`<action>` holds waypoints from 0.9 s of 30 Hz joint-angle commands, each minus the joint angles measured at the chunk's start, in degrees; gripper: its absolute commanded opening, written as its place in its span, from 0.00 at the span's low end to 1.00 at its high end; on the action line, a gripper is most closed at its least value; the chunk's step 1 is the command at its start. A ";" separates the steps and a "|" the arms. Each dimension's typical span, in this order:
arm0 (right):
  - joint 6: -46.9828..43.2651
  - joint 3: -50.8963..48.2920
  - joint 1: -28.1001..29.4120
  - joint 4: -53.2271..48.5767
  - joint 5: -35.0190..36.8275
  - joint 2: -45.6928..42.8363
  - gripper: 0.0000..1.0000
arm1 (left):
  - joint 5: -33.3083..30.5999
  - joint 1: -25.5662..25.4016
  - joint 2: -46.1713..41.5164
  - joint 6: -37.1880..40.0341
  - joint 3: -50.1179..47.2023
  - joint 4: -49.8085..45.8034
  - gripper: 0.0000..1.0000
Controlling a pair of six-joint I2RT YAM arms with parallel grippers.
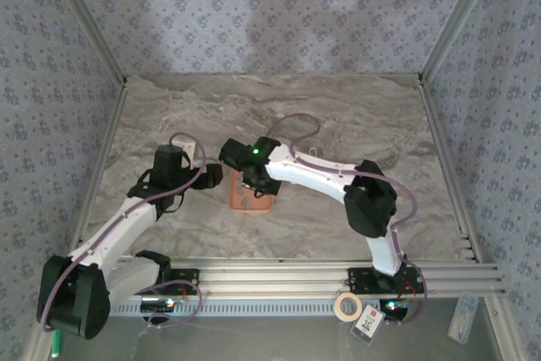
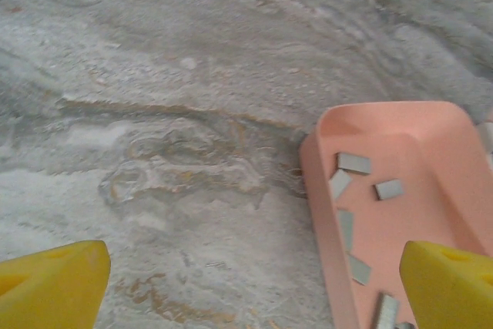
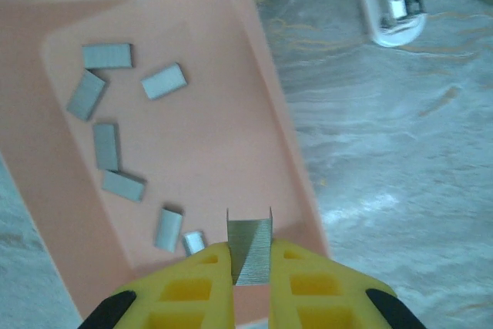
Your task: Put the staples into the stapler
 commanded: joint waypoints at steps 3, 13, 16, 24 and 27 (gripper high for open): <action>-5.48 -11.47 -1.37 2.42 1.27 -9.64 0.13 | 7.86 -0.47 -2.36 1.87 -2.39 7.64 0.96; -17.84 -34.94 -10.05 13.34 -9.24 -22.48 0.14 | 10.23 -0.74 -2.30 3.23 -3.62 9.90 0.95; -20.01 -39.15 -12.40 13.39 -10.63 -23.65 0.14 | 10.02 -0.83 -2.15 3.47 -4.10 10.44 0.95; -28.34 -44.48 -16.20 15.71 -15.86 -21.79 0.15 | 9.67 -0.83 -1.26 4.14 -3.84 10.05 0.95; -30.64 -44.77 -16.91 15.34 -16.69 -19.95 0.16 | 9.27 -0.83 -1.05 4.30 -3.76 9.96 0.95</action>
